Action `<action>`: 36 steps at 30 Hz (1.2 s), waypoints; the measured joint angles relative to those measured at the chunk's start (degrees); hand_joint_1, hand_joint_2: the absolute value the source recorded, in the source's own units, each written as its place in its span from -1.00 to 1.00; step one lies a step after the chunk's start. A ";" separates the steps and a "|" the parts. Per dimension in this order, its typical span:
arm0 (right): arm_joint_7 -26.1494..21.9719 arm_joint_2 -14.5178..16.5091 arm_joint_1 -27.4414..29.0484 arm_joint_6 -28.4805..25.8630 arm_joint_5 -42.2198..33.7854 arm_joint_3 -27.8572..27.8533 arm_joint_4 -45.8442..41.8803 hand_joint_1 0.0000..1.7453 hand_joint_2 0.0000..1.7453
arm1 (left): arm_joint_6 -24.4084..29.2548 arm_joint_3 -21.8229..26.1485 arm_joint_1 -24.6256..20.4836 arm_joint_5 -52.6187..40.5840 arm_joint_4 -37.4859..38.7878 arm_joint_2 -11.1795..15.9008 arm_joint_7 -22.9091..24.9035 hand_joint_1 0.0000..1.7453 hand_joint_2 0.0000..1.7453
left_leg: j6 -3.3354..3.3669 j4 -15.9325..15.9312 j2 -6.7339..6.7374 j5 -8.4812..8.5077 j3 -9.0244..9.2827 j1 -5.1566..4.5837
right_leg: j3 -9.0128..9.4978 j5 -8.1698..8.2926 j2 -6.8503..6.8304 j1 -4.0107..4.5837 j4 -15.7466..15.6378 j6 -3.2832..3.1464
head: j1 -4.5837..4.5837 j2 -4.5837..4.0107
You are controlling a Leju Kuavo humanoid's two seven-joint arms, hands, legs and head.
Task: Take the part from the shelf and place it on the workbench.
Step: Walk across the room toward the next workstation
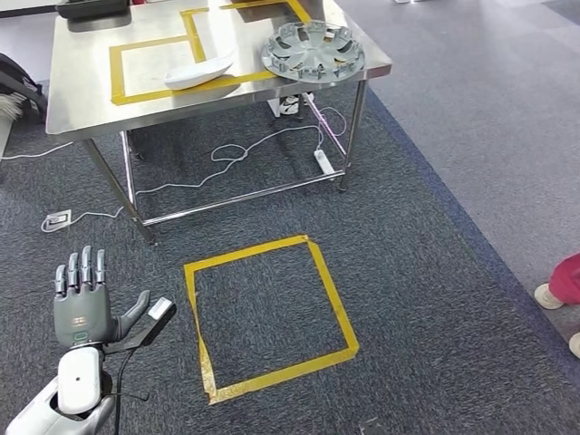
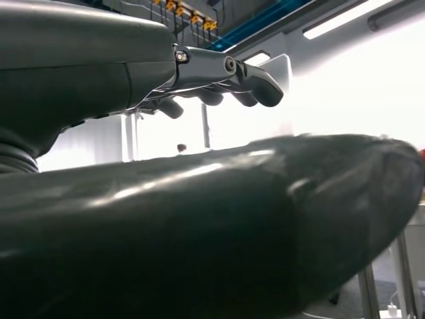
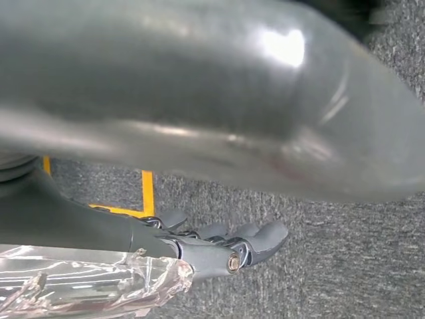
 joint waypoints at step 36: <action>1.02 -0.10 0.03 -1.21 1.36 0.51 0.01 -1.00 -1.00 | 1.59 -0.04 -1.28 0.02 2.86 -0.33 -0.09 -1.00 -1.00 | -1.78 2.18 -5.53 1.21 -4.28 0.53 | 1.17 -0.46 1.88 -0.50 -2.25 -1.64 | -0.49 -0.01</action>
